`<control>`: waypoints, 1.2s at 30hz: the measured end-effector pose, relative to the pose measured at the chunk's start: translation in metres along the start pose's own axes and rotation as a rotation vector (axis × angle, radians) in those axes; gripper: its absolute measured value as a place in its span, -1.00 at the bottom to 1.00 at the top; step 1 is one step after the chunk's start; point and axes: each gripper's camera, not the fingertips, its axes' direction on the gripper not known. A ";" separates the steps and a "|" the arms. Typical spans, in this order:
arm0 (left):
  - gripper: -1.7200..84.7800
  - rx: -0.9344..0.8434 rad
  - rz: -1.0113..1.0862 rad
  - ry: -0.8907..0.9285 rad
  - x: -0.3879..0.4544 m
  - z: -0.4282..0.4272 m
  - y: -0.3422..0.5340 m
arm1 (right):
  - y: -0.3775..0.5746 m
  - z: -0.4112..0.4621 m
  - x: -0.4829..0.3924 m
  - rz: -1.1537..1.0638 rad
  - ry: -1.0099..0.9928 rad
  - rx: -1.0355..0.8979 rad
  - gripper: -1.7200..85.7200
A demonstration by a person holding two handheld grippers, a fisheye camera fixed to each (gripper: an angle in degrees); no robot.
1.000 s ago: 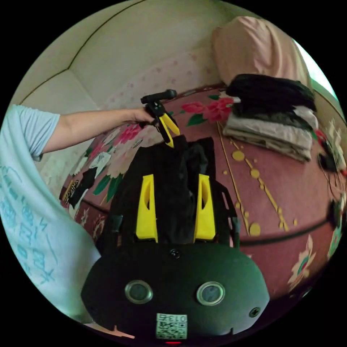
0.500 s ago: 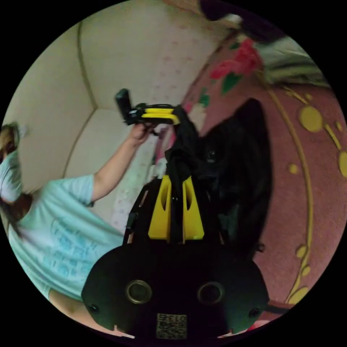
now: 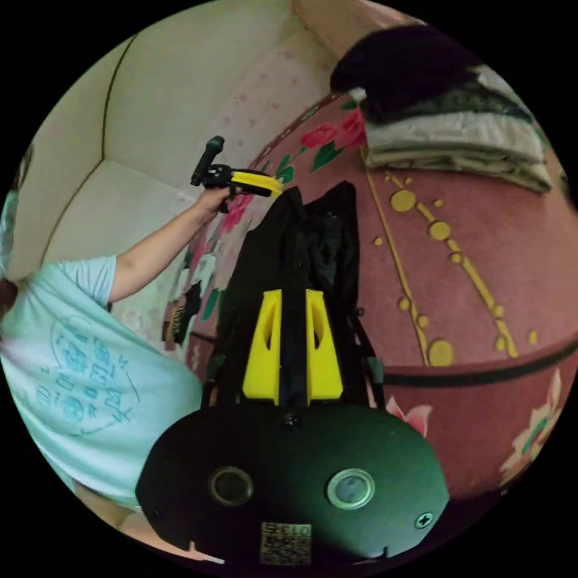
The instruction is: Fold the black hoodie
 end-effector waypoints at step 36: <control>-0.96 -0.032 -0.336 -0.072 0.328 -0.119 0.302 | 0.244 0.028 -0.195 -0.428 0.526 -0.209 -0.93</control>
